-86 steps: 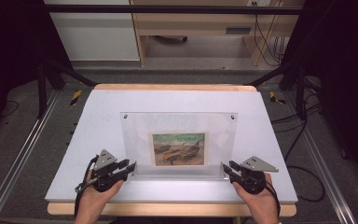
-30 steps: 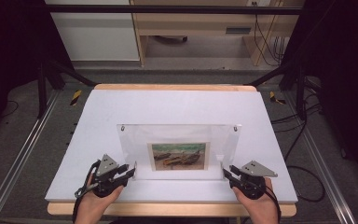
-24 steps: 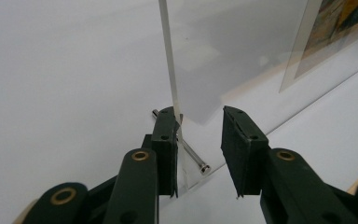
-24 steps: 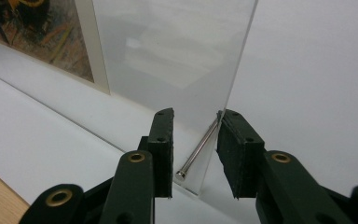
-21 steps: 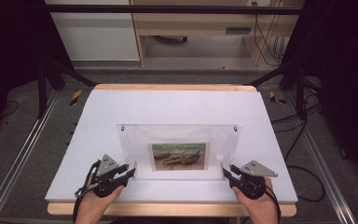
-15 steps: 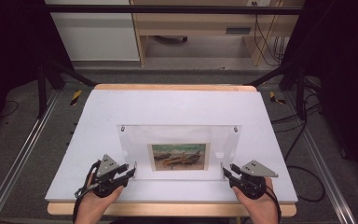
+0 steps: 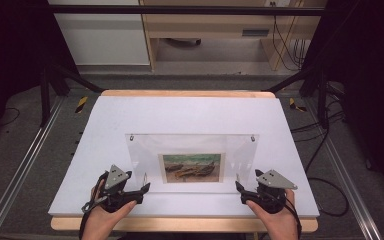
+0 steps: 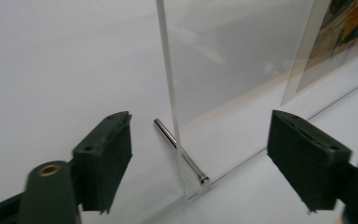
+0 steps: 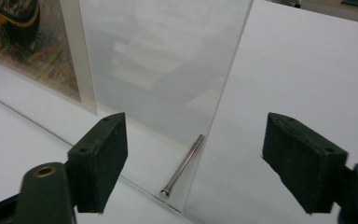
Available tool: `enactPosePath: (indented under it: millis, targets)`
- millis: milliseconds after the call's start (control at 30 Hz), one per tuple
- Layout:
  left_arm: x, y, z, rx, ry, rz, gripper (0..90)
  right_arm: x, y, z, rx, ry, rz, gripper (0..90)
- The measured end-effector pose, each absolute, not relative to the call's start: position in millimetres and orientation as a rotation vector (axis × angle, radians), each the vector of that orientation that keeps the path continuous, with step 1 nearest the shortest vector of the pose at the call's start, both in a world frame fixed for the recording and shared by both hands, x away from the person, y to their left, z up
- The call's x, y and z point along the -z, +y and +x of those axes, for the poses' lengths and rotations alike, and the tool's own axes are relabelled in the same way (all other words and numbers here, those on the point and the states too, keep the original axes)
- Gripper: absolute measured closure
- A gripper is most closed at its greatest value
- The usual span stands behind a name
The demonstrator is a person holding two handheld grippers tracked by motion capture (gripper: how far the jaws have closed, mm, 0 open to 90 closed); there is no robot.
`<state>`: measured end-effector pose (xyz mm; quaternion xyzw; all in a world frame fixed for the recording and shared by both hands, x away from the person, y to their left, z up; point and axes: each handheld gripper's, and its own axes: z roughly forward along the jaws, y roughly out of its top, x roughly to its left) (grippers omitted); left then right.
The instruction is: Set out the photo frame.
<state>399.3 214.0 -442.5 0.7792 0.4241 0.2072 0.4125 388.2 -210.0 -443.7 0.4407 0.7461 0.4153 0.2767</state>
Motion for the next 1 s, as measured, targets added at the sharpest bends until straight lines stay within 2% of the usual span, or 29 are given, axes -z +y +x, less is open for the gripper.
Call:
enactPosePath:
  millis: [300, 567, 1000]
  targets:
    - [439.9, 217.4, 394.5, -0.495, 0.998, 1.951, 5.3, 435.4, -213.1, 385.4, -1.161, 1.927, 1.157, 15.2]
    - [437.2, 230.5, 394.4, -0.481, 0.997, 1.915, 5.6, 432.8, -223.7, 382.1, -1.186, 1.906, 1.161, 9.5]
    - [433.0, 249.3, 391.5, -0.533, 0.997, 1.901, 7.1, 433.1, -244.7, 375.1, -1.188, 1.849, 1.226, 10.1]
